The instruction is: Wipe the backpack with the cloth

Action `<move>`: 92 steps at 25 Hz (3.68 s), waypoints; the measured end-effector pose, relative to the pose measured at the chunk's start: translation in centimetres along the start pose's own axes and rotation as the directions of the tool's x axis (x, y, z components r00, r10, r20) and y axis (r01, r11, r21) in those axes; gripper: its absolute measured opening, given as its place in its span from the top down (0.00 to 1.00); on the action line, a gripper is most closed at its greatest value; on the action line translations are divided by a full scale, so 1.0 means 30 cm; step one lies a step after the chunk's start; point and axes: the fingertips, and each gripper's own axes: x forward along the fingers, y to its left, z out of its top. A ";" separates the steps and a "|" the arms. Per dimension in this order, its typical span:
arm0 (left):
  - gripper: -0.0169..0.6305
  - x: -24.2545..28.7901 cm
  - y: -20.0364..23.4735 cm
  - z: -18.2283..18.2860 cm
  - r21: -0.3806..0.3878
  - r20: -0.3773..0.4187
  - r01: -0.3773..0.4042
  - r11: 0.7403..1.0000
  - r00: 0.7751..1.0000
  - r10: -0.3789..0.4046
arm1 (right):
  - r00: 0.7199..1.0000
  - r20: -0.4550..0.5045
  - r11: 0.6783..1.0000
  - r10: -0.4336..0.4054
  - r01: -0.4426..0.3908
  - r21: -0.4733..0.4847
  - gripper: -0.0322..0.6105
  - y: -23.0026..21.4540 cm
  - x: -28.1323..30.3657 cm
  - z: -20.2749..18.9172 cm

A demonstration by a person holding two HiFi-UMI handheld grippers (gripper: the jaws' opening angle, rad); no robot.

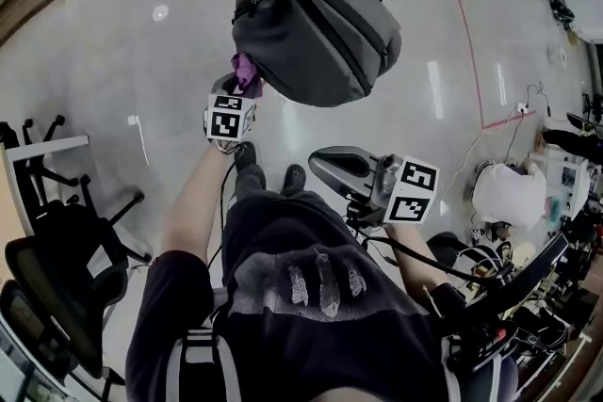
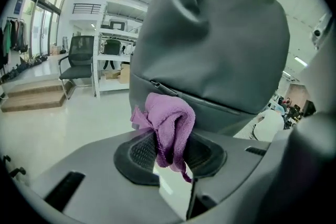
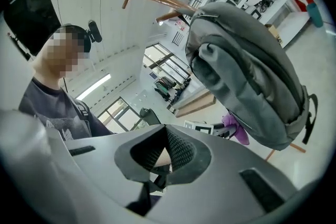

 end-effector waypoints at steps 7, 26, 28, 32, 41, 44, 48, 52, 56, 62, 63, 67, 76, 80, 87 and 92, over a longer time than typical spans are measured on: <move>0.79 -0.028 -0.296 -0.080 -0.072 0.007 0.006 0.997 1.000 -0.005 | 0.998 0.020 0.999 0.052 -0.052 -0.004 0.94 0.020 -0.126 -0.004; 0.79 0.131 -0.776 -0.098 0.131 -0.087 0.137 0.982 0.988 -0.126 | 0.989 0.148 0.997 0.031 -0.040 0.063 0.94 -0.045 -0.541 -0.076; 0.79 0.163 -0.809 -0.100 0.153 -0.102 0.161 0.975 0.984 -0.146 | 0.987 0.158 0.997 0.015 -0.027 0.075 0.94 -0.058 -0.568 -0.080; 0.79 0.204 -0.889 -0.095 0.215 -0.123 0.244 0.945 0.967 -0.222 | 0.985 0.173 0.995 -0.013 -0.005 0.101 0.94 -0.082 -0.609 -0.079; 0.79 -0.092 -0.495 -0.224 0.037 -0.114 0.089 0.995 0.990 -0.084 | 0.993 0.121 0.998 0.009 -0.016 0.058 0.94 -0.074 -0.433 -0.025; 0.79 -0.205 -0.136 -0.159 -0.022 -0.050 -0.124 0.992 0.991 0.123 | 0.996 0.086 0.998 0.037 -0.041 0.046 0.94 -0.072 -0.338 0.006; 0.79 -0.198 0.172 0.124 0.090 0.076 -0.230 0.969 0.972 0.223 | 0.999 0.025 0.999 0.045 -0.045 0.018 0.94 -0.058 -0.197 0.008; 0.79 -0.074 0.208 0.365 0.268 0.121 -0.182 0.946 0.981 0.155 | 1.000 -0.002 1.000 0.000 0.000 -0.008 0.94 -0.045 -0.118 0.012; 0.79 -0.032 0.104 0.409 0.324 0.124 -0.134 0.936 0.987 0.098 | 0.998 0.041 0.999 -0.050 0.050 -0.004 0.94 -0.030 -0.127 0.025; 0.79 -0.047 -0.219 0.343 0.423 0.114 -0.025 0.906 0.993 -0.026 | 0.993 0.097 0.998 -0.063 0.061 0.026 0.94 -0.040 -0.195 0.040; 0.79 -0.055 -0.266 0.327 0.433 0.108 -0.005 0.901 0.993 -0.046 | 0.993 0.102 0.998 -0.056 0.054 0.022 0.94 -0.037 -0.199 0.042; 0.79 -0.097 -0.441 0.281 0.435 0.087 0.077 0.897 0.988 -0.127 | 0.992 0.120 1.000 -0.027 0.025 0.017 0.94 -0.030 -0.233 0.045; 0.79 -0.065 -0.807 0.212 0.388 0.047 0.187 0.903 0.974 -0.222 | 0.990 0.142 0.999 0.018 -0.022 0.027 0.94 -0.029 -0.333 0.024; 0.79 -0.076 -0.882 0.191 0.429 0.027 0.221 0.876 0.966 -0.257 | 0.987 0.158 0.999 0.019 -0.024 0.030 0.94 -0.031 -0.386 0.005; 0.79 -0.167 -0.914 0.233 0.504 0.082 0.174 0.846 0.965 -0.247 | 0.982 0.184 0.998 0.048 -0.055 0.032 0.94 -0.041 -0.460 0.016; 0.79 -0.394 -0.342 0.439 0.175 0.372 -0.207 0.963 0.919 0.129 | 0.983 0.172 0.998 0.057 -0.059 0.008 0.94 -0.039 -0.433 0.022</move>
